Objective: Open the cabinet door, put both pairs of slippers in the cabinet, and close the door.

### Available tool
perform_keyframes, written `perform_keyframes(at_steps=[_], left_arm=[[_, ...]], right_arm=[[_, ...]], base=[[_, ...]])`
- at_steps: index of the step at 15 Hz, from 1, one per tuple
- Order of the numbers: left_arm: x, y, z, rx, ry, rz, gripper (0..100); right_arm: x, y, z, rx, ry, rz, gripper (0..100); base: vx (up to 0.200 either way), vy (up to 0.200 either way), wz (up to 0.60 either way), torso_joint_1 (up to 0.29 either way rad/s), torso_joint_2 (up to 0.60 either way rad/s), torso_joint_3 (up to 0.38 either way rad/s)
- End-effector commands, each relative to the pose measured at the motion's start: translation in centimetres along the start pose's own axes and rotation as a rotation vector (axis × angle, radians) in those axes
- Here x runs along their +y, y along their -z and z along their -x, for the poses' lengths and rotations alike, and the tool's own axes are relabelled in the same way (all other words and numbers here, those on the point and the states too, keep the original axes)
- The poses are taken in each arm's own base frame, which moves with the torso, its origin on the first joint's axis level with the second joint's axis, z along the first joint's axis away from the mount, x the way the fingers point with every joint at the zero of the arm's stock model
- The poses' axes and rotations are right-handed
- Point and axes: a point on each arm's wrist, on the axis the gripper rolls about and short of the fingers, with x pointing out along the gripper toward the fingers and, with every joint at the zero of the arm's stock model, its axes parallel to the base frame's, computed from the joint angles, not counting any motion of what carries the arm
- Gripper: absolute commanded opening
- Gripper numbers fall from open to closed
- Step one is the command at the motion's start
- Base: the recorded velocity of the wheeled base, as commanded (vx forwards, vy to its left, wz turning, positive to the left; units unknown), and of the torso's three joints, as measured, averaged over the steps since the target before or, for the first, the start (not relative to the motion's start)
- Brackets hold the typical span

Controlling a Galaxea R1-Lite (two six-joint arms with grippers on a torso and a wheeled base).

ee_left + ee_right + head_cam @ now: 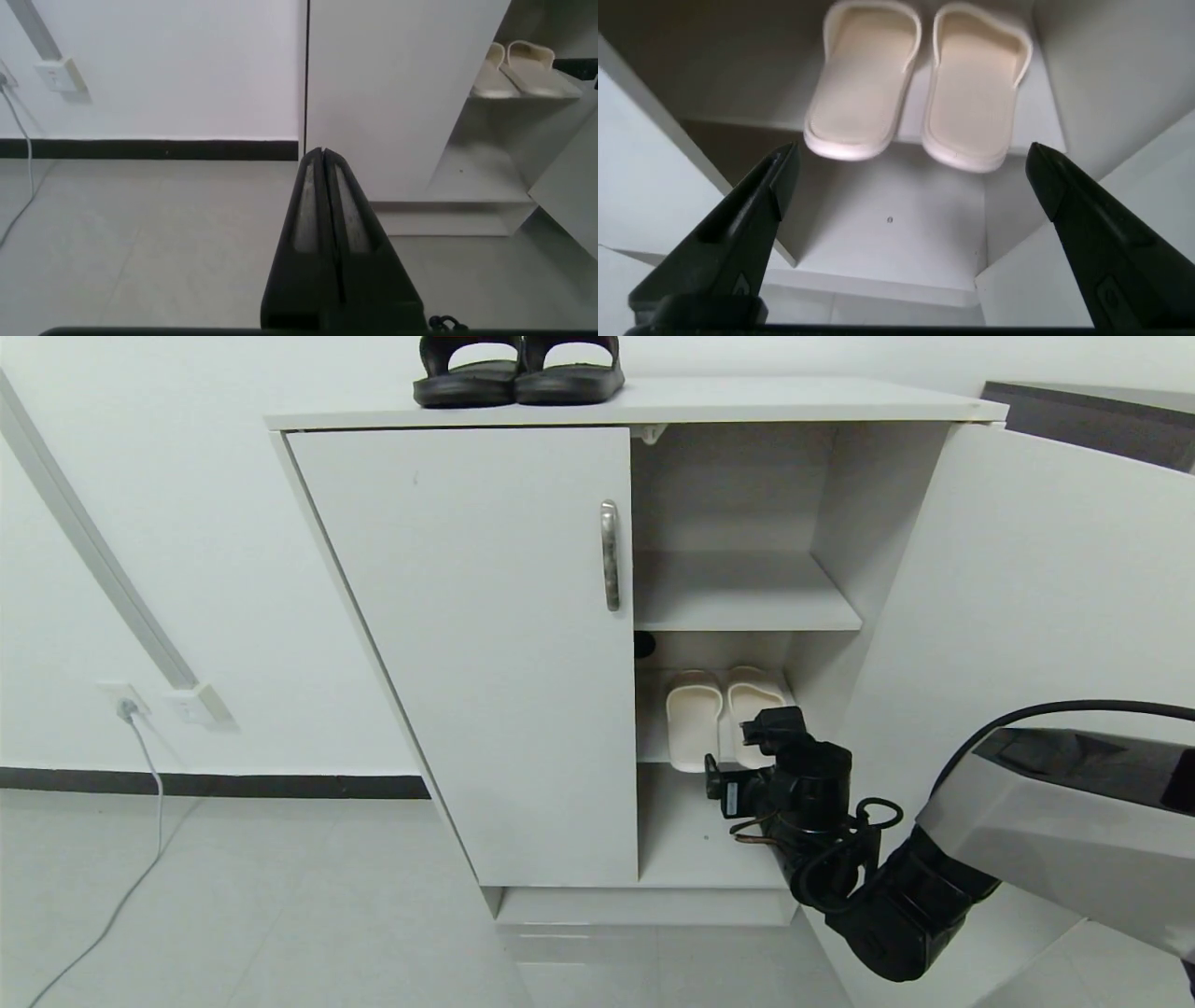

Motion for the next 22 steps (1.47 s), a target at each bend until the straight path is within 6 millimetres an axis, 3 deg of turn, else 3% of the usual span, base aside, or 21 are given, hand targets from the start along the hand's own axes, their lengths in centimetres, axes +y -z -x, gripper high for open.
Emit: perform_keyframes(at_steps=[1, 9, 16, 22], left_arm=[[0.0, 0.0, 0.0, 0.001, 0.001, -0.001, 0], [0.0, 0.0, 0.0, 0.001, -0.001, -0.001, 0], [0.0, 0.0, 0.0, 0.001, -0.001, 0.004, 0], [0.0, 0.0, 0.0, 0.001, -0.001, 0.004, 0]], right_arm=[[0.0, 0.1, 0.0, 0.003, 0.0, 0.001, 100], [-0.4, -0.7, 0.8, -0.008, -0.002, 0.011, 100], [-0.7, 0.1, 1.5, 0.013, -0.015, 0.057, 100], [-0.6, 0.7, 2.1, 0.013, -0.041, 0.071, 100]], base=[[0.0, 0.0, 0.0, -0.007, 0.0, 0.183], [0.0, 0.0, 0.0, 0.002, 0.0, 0.114], [0.0, 0.0, 0.0, 0.0, 0.0, 0.0], [0.0, 0.2, 0.0, 0.004, 0.0, 0.002]])
